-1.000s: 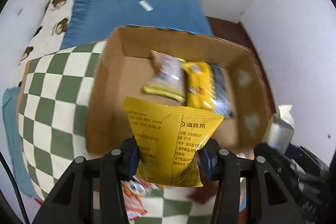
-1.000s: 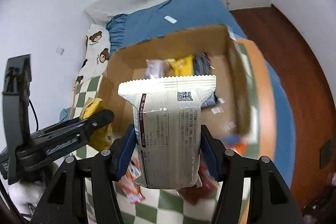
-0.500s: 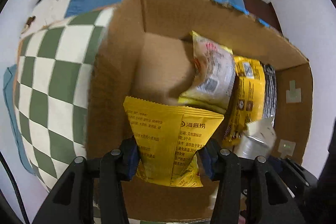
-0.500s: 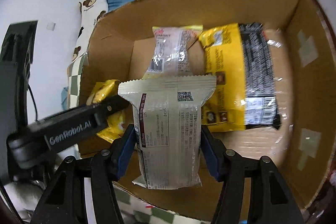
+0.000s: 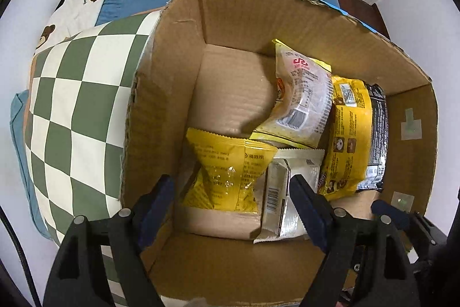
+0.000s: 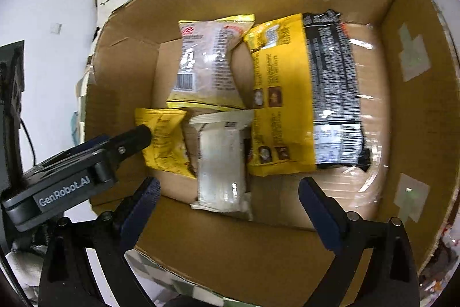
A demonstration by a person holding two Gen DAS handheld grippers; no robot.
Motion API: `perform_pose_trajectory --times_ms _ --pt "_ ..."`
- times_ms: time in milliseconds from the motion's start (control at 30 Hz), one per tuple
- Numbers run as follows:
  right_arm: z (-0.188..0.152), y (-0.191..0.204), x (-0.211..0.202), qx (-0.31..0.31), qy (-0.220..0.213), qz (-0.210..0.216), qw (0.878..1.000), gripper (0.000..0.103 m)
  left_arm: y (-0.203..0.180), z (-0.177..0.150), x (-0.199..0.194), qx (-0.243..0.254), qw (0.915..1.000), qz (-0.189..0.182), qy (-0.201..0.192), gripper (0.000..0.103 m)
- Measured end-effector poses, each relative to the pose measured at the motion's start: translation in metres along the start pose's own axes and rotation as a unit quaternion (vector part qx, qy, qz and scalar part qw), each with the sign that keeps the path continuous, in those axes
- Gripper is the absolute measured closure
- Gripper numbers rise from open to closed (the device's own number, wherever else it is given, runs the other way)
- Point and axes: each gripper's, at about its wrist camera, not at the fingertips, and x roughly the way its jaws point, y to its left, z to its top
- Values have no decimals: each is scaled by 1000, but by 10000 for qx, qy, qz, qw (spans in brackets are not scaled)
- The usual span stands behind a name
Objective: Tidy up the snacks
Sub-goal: 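Carry both packs into the box and open both tools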
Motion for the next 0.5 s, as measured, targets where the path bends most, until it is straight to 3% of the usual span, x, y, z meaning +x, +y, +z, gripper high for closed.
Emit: perform_pose_trajectory --times_ms 167,500 --pt "-5 -6 -16 -62 -173 -395 9990 4 -7 -9 -13 133 9998 25 -170 22" --pt "-24 -3 -62 -274 -773 -773 9936 4 -14 -30 -57 382 9963 -54 -767 22"
